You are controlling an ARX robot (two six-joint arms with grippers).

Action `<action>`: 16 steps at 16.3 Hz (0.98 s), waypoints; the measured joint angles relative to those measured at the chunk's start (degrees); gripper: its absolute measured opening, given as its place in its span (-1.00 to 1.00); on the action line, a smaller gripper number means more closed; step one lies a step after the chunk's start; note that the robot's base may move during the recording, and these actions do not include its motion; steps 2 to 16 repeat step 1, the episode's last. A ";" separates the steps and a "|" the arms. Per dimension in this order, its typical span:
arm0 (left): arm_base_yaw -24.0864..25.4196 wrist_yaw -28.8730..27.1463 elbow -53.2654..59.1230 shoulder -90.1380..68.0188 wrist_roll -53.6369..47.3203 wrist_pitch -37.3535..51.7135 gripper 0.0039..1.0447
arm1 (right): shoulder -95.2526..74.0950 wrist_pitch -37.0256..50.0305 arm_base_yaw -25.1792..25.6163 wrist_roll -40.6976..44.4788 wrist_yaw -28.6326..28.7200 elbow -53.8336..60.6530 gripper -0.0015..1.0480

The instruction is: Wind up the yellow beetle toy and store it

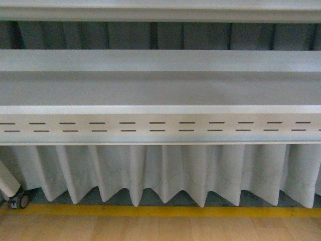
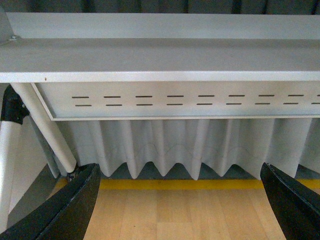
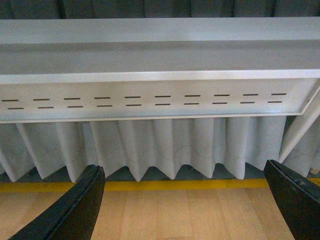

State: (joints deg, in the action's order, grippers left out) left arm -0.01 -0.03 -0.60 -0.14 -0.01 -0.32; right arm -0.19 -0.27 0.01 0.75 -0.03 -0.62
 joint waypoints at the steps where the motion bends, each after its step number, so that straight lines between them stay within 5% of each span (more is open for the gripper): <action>1: 0.00 0.00 0.00 0.00 0.00 0.00 0.88 | 0.00 0.00 0.00 0.00 0.00 0.00 0.87; 16: 0.00 0.00 0.00 0.00 0.00 0.00 0.88 | 0.00 0.00 0.00 0.00 0.00 0.00 0.87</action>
